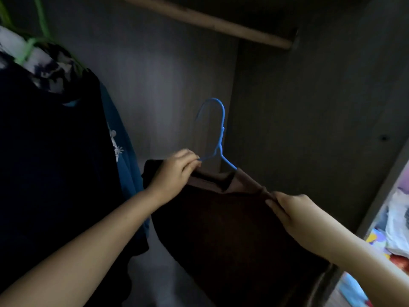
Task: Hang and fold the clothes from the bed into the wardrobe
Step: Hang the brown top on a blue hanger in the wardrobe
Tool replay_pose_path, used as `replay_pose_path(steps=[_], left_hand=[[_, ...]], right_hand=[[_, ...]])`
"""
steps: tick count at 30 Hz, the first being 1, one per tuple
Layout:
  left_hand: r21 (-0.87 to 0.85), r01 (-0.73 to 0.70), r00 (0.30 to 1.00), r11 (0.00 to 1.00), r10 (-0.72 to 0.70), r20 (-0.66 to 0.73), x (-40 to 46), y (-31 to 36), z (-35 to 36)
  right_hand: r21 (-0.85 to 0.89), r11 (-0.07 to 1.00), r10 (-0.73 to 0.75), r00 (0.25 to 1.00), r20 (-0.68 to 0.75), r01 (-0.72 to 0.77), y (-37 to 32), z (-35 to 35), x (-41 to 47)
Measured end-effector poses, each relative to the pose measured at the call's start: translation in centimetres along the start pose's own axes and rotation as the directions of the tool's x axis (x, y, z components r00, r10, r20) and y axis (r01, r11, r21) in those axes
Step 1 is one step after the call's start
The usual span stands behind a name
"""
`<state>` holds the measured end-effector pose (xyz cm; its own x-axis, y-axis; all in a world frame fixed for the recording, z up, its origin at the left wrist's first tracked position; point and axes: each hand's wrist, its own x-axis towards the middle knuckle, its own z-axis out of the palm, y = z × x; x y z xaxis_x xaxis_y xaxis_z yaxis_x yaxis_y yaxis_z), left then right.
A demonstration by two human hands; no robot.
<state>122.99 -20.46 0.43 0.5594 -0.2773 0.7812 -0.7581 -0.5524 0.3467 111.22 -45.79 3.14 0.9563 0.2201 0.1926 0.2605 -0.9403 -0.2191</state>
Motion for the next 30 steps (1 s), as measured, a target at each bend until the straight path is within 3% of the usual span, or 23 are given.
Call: replay_pose_path(steps=[2,5,8,11,14,18,21,26,30], left_hand=[[0.069,-0.071,0.997,0.995,0.071,0.002,1.3,-0.8,-1.4],[0.064,-0.056,0.998,0.996,0.057,-0.012,2.6,-1.9,-2.7],[0.028,-0.032,0.999,0.999,0.032,-0.025,2.8,-2.2,-2.4],[0.02,-0.034,0.999,0.999,0.035,-0.009,3.0,-1.6,-1.1],[0.013,-0.028,0.998,1.0,0.029,-0.06,3.4,-1.3,-0.8],[0.008,-0.084,0.996,0.996,0.085,-0.029,3.8,-1.4,-1.8],[-0.024,0.005,0.999,1.0,-0.006,-0.05,3.9,-1.9,-2.7],[-0.214,0.371,0.905,0.904,-0.404,-0.135,2.8,-1.3,-4.2],[-0.402,0.252,0.915,0.88,-0.352,-0.198,2.2,2.5,-7.0]], right_hand=[[-0.061,0.998,0.028,0.999,-0.039,-0.03,1.6,-0.4,-0.7],[-0.049,0.997,0.051,0.991,-0.125,-0.057,4.3,-1.8,-2.0],[0.05,0.994,-0.093,0.996,0.004,0.093,3.4,-2.3,-2.2],[0.174,0.966,-0.177,0.98,-0.089,0.19,0.8,-1.9,-0.5],[0.171,0.975,-0.117,0.982,-0.147,0.142,-1.2,-1.2,0.9],[0.143,0.983,-0.096,0.984,-0.147,0.117,-3.0,-1.7,2.1],[0.172,0.973,-0.12,0.975,-0.185,0.152,-4.2,-3.0,2.8],[0.22,0.938,-0.208,0.943,-0.261,0.268,-9.4,-6.0,5.4],[0.326,0.884,-0.216,0.912,-0.35,0.335,-14.9,-9.4,8.1]])
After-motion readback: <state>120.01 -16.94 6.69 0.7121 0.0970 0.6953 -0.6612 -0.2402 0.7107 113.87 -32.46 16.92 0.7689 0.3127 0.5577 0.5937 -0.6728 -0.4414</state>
